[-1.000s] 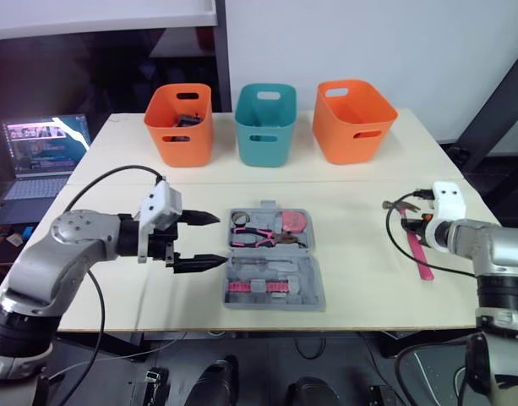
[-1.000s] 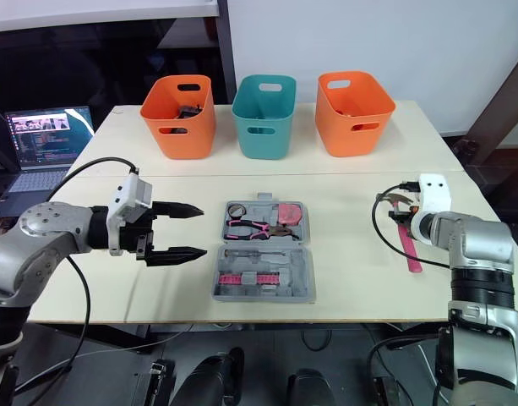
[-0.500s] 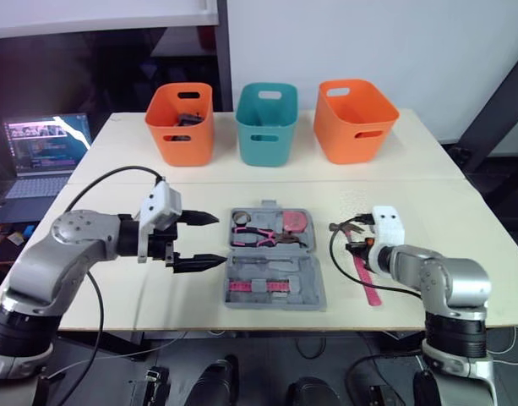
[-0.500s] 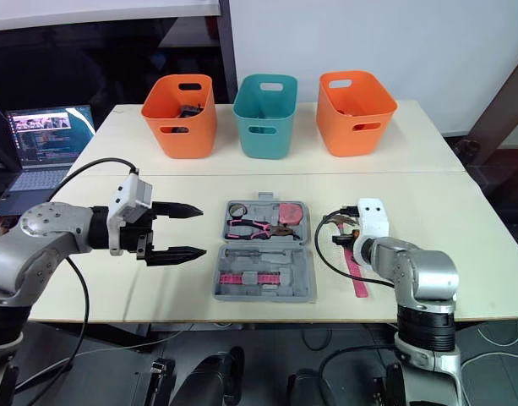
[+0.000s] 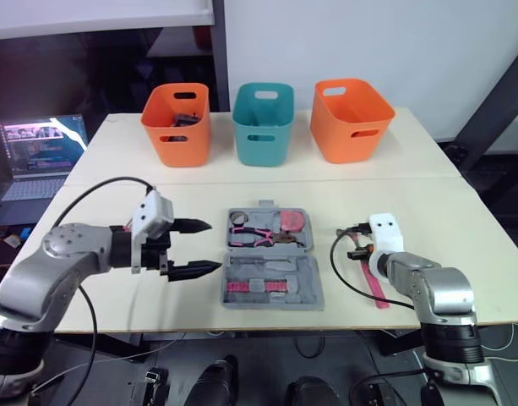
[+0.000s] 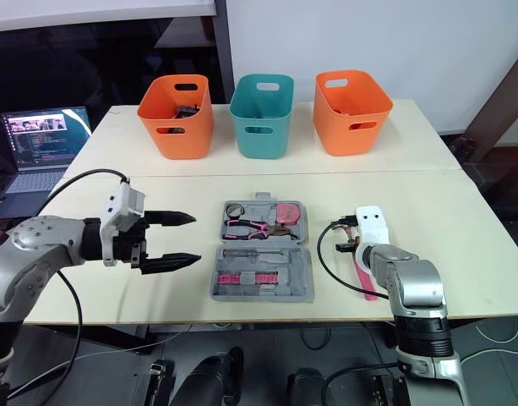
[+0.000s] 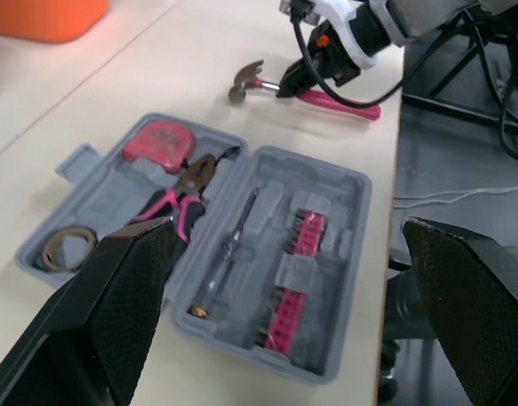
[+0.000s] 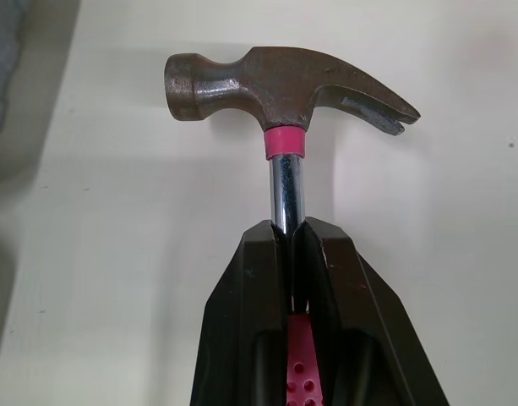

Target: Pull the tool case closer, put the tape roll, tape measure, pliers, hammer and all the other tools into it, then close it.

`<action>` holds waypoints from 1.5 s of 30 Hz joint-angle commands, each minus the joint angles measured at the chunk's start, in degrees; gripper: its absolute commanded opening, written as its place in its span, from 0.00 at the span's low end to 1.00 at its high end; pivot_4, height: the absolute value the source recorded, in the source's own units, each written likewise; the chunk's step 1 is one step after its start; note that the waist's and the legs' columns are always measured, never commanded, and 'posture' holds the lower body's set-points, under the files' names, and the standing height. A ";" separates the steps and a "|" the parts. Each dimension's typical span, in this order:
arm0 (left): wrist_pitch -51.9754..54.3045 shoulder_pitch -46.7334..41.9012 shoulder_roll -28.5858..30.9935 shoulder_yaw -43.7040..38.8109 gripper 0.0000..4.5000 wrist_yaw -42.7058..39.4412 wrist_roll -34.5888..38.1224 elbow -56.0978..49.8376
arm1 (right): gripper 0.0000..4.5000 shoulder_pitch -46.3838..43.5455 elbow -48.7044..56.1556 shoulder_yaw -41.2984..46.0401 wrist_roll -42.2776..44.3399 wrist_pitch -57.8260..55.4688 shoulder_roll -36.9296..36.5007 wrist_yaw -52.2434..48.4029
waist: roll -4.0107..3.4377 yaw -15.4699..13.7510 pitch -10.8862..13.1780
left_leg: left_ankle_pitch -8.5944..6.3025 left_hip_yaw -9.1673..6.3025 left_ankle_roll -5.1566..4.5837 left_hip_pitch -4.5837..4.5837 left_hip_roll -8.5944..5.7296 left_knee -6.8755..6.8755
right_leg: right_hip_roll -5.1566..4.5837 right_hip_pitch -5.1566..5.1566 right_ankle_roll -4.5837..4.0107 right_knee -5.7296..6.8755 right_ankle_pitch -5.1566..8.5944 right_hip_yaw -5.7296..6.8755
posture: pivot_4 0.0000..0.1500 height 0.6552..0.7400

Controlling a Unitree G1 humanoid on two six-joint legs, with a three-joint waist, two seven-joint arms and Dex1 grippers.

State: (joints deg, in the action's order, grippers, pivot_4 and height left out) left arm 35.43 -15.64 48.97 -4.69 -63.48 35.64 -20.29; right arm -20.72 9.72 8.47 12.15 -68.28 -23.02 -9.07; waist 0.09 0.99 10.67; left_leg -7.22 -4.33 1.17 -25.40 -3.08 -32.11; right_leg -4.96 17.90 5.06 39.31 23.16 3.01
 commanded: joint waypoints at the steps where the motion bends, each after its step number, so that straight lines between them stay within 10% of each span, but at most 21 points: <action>1: -2.05 0.12 0.98 -2.55 1.00 -0.91 0.38 -0.18 | 0.39 -1.10 2.11 1.53 0.91 0.06 0.02 -0.78 | 0.00 -0.12 0.00 | 0.00 -0.01 0.00 0.00 0.00 -0.01 | 0.00 -0.01 0.00 0.00 0.00 0.00 | 1.00 1.00; 7: -2.83 -1.06 0.49 -2.01 1.00 -0.87 0.01 0.93 | 0.98 -2.59 6.28 3.40 2.95 -4.61 -2.76 -3.30 | 0.00 -0.28 0.00 | 0.01 0.00 0.01 0.00 -0.03 -0.02 | -0.01 -0.02 -0.02 0.00 -0.01 0.00 | 1.00 1.00; 16: -3.81 -3.33 -0.77 -0.43 1.00 -0.74 -0.47 1.93 | 0.98 -2.94 5.85 -8.51 5.25 5.15 -24.76 -25.07 | 0.04 -0.24 0.01 | -0.01 0.01 -0.01 -0.01 0.00 -0.04 | -0.03 -0.02 -0.02 -0.03 -0.01 0.01 | 1.00 1.00; 23: -4.63 -4.28 -0.93 0.37 1.00 -1.02 -1.23 3.10 | 0.98 -4.82 -5.33 -30.72 -21.05 57.03 -47.42 -46.90 | 0.08 0.13 0.04 | -0.06 0.09 -0.10 0.01 -0.02 -0.16 | -0.04 -0.08 0.01 -0.08 -0.01 0.02 | 1.00 1.00; 32: -5.39 -5.02 -1.54 0.72 1.00 -1.02 -1.72 3.98 | 0.98 -27.58 -37.17 -48.78 -54.76 105.39 -37.80 -40.98 | 0.11 1.51 0.07 | 0.06 0.11 0.12 0.04 0.03 -0.10 | 0.00 -0.07 0.00 -0.08 -0.01 -0.03 | 1.00 1.00; 42: -4.72 -3.02 -0.75 -0.47 1.00 0.36 -1.31 2.28 | 0.98 -38.71 -53.79 -57.33 -71.55 119.03 -24.60 -28.54 | 0.26 1.35 0.06 | 0.31 -0.04 0.54 0.09 0.07 -0.08 | 0.23 -0.11 -0.07 -0.06 -0.05 -0.05 | 1.00 1.00; 45: -4.70 -2.61 -0.63 -0.65 1.00 0.59 -1.35 2.04 | 0.80 -38.42 -56.16 -57.84 -72.71 119.12 -21.56 -27.72 | 0.62 1.57 -0.01 | 0.32 -0.08 0.56 0.25 0.12 -0.07 | 0.29 -0.26 -0.12 -0.06 -0.08 -0.05 | 1.00 1.00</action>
State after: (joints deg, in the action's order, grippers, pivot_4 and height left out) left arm 30.96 -18.22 47.31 -3.51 -63.21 34.20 -16.39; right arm -59.76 -45.72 -48.26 -60.37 50.13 -46.47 -38.86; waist 0.71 2.57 10.66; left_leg -6.90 -4.42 1.75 -25.02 -2.88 -32.17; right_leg -4.62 17.51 4.91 39.24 23.06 2.96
